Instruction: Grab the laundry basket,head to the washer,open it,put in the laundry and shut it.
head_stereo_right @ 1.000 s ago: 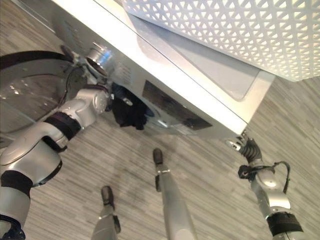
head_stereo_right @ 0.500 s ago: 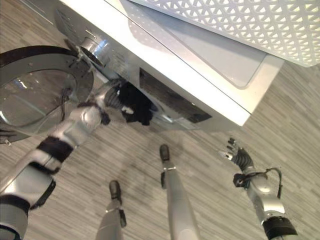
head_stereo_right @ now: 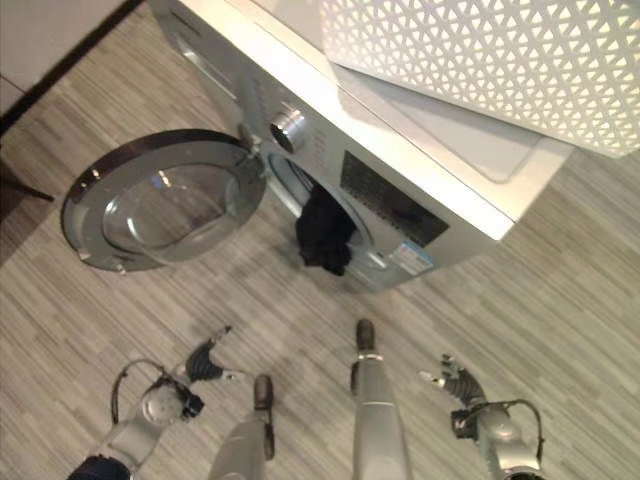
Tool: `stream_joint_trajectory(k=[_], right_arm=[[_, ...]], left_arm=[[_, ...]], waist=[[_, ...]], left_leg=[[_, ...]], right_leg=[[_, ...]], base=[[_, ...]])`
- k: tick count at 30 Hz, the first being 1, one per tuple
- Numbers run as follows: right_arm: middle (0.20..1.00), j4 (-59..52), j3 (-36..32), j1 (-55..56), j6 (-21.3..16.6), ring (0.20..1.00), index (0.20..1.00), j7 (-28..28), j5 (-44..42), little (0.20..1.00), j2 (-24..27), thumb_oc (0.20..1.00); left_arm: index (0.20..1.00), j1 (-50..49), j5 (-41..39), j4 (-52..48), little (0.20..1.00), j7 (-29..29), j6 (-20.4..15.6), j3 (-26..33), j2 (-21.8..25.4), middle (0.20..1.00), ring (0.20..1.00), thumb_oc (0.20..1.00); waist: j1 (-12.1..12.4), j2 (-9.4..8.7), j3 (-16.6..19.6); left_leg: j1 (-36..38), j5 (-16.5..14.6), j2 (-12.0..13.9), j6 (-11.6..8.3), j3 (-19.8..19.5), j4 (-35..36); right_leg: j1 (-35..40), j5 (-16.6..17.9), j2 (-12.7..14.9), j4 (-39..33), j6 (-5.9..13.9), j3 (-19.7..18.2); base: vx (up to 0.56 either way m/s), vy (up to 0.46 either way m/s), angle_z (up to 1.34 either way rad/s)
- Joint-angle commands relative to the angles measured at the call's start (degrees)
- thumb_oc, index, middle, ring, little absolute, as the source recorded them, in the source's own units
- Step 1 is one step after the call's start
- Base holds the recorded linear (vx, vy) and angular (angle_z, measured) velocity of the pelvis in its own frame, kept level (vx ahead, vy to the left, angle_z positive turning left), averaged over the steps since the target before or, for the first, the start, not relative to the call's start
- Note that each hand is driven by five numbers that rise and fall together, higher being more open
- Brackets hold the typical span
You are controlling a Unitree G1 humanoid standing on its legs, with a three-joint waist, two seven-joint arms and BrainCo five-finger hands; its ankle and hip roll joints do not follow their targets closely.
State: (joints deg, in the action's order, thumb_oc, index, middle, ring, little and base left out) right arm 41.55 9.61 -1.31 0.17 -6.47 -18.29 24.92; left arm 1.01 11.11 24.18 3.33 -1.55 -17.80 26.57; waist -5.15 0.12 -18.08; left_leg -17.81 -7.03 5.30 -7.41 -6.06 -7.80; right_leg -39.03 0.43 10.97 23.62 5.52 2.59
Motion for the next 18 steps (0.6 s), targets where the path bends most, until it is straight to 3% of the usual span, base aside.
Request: stream_joint_trajectory(k=[1,5,10,18], right_arm=[[1.000,1.8,2.5,-2.8,-1.3,1.000,1.000,2.1,1.0,1.000,-1.7,1.000],[1.000,6.2,4.5,-6.9,-1.1,1.000,1.000,4.3,1.4,1.000,-3.7,1.000],[1.000,17.2,5.4,-17.0,-0.6,1.000,1.000,8.6,2.0,1.000,-5.2,1.000],[1.000,25.6,4.6,-29.5,0.0,1.000,1.000,13.3,1.6,1.000,-3.5,1.000]], left_arm=[[1.000,3.5,-1.7,-2.3,1.000,1.8,-1.9,0.1,-0.1,1.000,1.000,1.000],[1.000,3.2,-2.0,-6.6,1.000,1.2,-1.5,-0.7,-0.3,1.000,1.000,1.000],[1.000,1.9,-5.3,-15.0,1.000,-0.1,-2.0,-0.4,1.6,1.000,1.000,1.000],[1.000,0.8,-7.4,-20.7,1.000,0.6,-2.5,1.2,4.1,1.000,1.000,1.000]], waist=[[1.0,-1.68,-1.7],[2.6,-1.00,-2.3],[6.2,1.15,-3.2],[10.0,3.91,-4.6]], left_leg=[[-2.9,-2.3,-0.9,2.36,-1.3,-4.5],[-5.7,-1.6,-2.1,2.41,-3.4,-5.4],[-11.4,0.1,-3.9,2.55,-6.4,-6.5],[-16.5,2.5,-5.2,2.33,-8.4,-6.1]], right_leg=[[4.9,1.4,4.0,-8.3,4.85,0.5],[3.9,1.1,4.8,-7.7,4.76,2.0],[1.9,0.5,6.6,-6.6,4.62,4.1],[-1.7,-0.3,8.0,-4.7,4.31,5.6]], base=[[-0.06,-0.034,0.42],[-0.07,-0.047,0.26],[-0.06,-0.009,0.41],[-0.05,0.011,0.30]])
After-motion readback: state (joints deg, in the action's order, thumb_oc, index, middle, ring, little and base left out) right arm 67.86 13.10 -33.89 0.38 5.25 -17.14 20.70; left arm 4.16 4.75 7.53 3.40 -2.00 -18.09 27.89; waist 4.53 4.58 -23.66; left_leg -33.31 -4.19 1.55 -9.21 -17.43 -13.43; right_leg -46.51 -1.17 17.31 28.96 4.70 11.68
